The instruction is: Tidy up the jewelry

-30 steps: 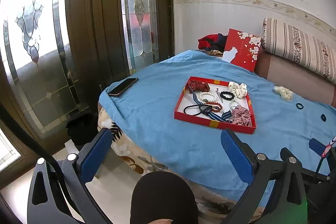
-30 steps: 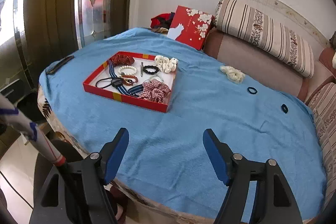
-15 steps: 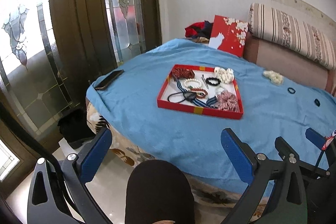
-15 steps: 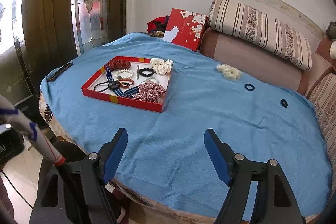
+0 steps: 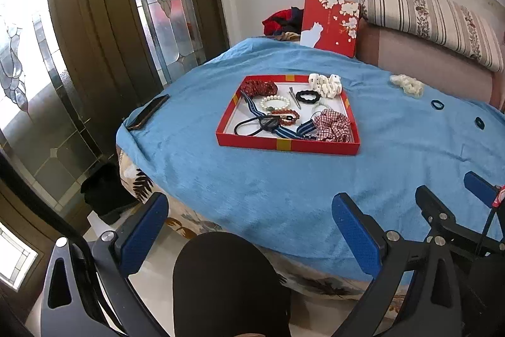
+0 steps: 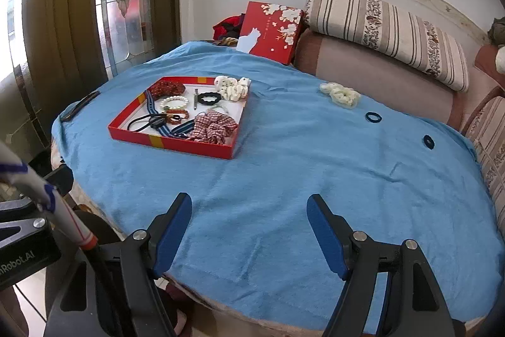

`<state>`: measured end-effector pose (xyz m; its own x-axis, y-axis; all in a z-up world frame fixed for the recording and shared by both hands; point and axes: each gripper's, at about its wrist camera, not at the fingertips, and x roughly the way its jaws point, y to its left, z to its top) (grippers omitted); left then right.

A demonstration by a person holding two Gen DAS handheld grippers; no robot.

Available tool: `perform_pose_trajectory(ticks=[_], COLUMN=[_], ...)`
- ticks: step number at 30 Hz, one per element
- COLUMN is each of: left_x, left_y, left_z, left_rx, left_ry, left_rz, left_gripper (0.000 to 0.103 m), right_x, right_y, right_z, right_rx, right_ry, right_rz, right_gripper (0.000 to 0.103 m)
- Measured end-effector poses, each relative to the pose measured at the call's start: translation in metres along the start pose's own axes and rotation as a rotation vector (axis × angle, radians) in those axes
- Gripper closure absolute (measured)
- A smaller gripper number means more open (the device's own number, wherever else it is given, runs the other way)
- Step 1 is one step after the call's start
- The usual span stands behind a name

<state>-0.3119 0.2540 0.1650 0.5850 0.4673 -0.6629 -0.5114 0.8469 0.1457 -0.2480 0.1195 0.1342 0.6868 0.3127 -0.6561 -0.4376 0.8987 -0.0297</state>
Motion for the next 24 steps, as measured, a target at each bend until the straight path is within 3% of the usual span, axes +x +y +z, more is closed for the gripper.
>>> perform_pose_trajectory(ticks=[24], left_x=[0.009], left_y=[0.006], left_z=[0.0], left_rx=[-0.025], left_ry=[0.028], left_rz=[-0.013], left_gripper=[0.0], right_x=[-0.001], right_y=[0.012], right_z=[0.0], right_rx=[-0.034], right_ry=[-0.022], right_rz=[0.002], right_gripper=[0.024])
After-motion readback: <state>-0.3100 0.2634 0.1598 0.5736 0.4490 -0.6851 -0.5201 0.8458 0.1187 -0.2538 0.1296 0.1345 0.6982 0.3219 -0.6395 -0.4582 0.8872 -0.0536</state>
